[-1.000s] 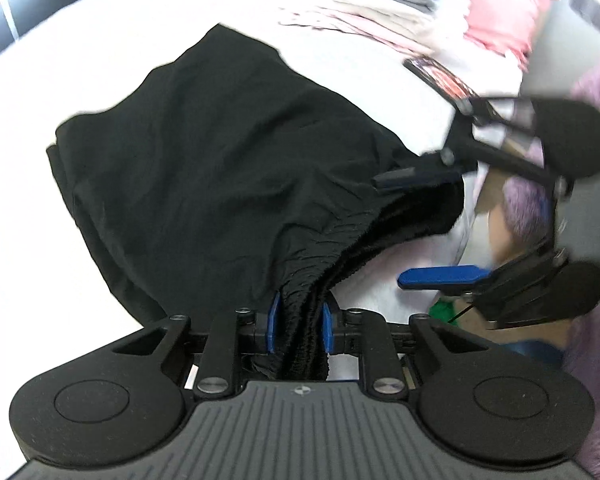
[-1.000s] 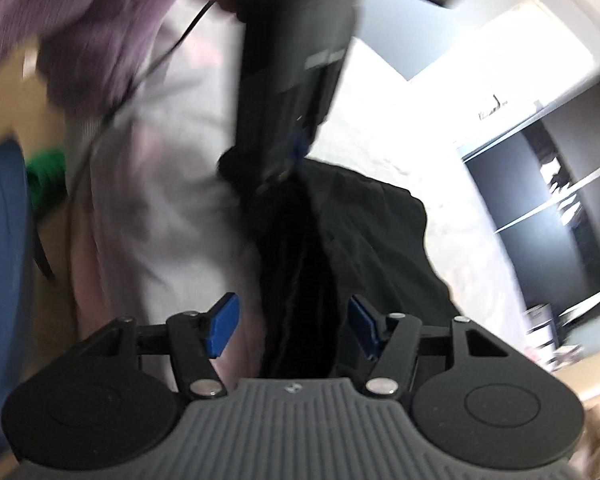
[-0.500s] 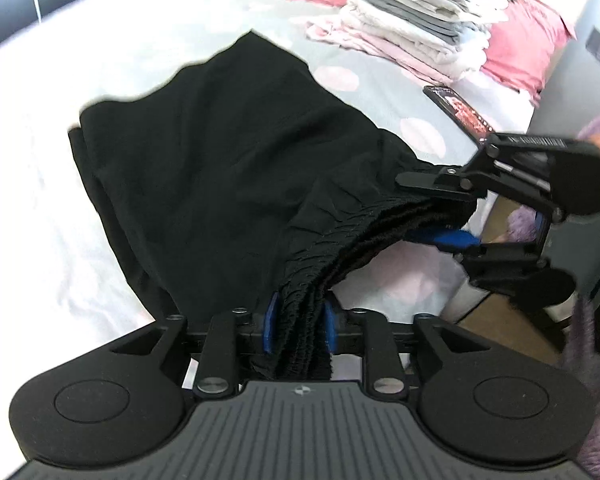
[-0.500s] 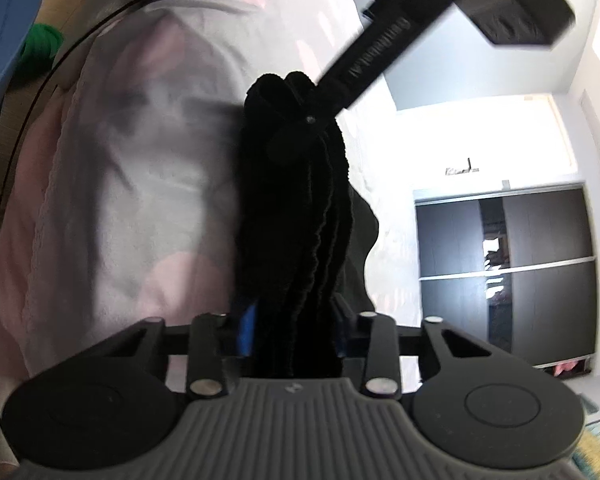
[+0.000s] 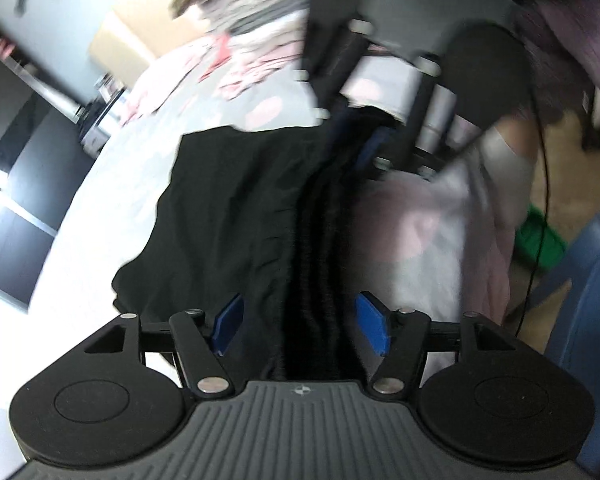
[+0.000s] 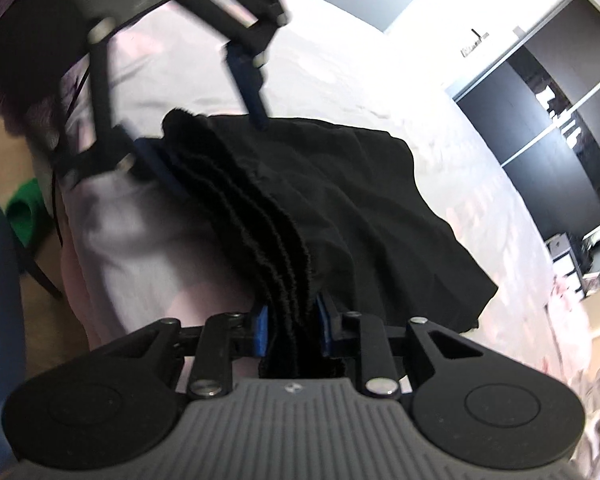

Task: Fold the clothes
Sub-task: 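Lift the waistband with both grippers and fold it over the garment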

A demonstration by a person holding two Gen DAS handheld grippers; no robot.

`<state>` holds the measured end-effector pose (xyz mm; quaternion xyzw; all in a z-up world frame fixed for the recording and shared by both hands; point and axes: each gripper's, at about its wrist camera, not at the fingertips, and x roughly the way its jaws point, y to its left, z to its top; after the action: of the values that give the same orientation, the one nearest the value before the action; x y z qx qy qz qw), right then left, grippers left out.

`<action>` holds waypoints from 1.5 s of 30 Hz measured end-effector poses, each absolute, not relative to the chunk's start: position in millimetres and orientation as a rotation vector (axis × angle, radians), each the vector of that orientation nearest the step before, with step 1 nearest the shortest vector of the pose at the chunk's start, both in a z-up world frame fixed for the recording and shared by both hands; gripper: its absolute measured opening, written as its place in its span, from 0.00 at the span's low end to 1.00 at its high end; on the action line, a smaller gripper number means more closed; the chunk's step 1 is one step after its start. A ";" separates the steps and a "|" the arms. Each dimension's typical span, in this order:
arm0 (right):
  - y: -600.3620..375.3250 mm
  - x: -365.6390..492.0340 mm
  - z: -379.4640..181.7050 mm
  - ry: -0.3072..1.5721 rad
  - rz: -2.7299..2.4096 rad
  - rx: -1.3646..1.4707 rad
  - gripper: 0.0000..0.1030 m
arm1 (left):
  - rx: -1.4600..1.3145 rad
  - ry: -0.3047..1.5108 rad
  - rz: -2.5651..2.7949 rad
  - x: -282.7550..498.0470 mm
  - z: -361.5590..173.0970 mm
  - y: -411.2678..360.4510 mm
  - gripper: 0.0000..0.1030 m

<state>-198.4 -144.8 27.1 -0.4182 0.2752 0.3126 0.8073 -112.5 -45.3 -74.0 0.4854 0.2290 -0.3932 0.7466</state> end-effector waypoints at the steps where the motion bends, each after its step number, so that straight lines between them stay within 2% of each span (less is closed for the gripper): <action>1: -145.1 -194.5 28.5 0.596 0.669 -0.878 0.26 | 1.071 0.505 -0.860 -113.7 -76.4 -46.6 0.59; 8: -157.2 -195.0 20.1 0.621 0.671 -0.812 0.26 | 1.210 0.479 -0.797 -111.2 -99.1 -50.6 0.58; 14: -154.9 -196.3 14.9 0.612 0.678 -0.833 0.28 | 1.166 0.518 -0.792 -105.0 -100.7 -49.6 0.56; 16: -154.0 -200.8 18.0 0.609 0.680 -0.832 0.32 | 1.154 0.537 -0.799 -102.2 -100.3 -48.5 0.52; 18: -153.0 -200.7 15.4 0.592 0.681 -0.853 0.41 | 1.144 0.555 -0.795 -100.3 -99.9 -48.2 0.50; 25: -152.2 -213.8 9.5 0.590 0.743 -0.938 0.47 | 1.081 0.593 -0.773 -94.9 -95.7 -43.1 0.46; 29: -149.6 -220.2 4.2 0.557 0.752 -1.006 0.43 | 1.039 0.622 -0.776 -91.1 -93.1 -41.3 0.45; 30: -148.8 -221.3 3.0 0.551 0.751 -1.022 0.37 | 1.024 0.631 -0.781 -90.3 -91.5 -40.7 0.40; 33: -146.9 -222.4 4.7 0.547 0.744 -1.032 0.31 | 0.999 0.650 -0.804 -90.4 -86.5 -40.0 0.26; 36: -146.2 -221.7 11.7 0.555 0.741 -1.015 0.25 | 0.990 0.677 -0.822 -92.6 -80.5 -39.0 0.20; 45: -152.3 -228.6 57.1 0.641 0.819 -0.900 0.22 | 0.877 0.840 -0.951 -97.5 -33.9 -24.9 0.17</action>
<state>-228.6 -152.3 57.1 -0.4152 0.2961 0.3778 0.7728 -97.5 -24.9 -33.9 0.3965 0.3795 -0.4297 0.7171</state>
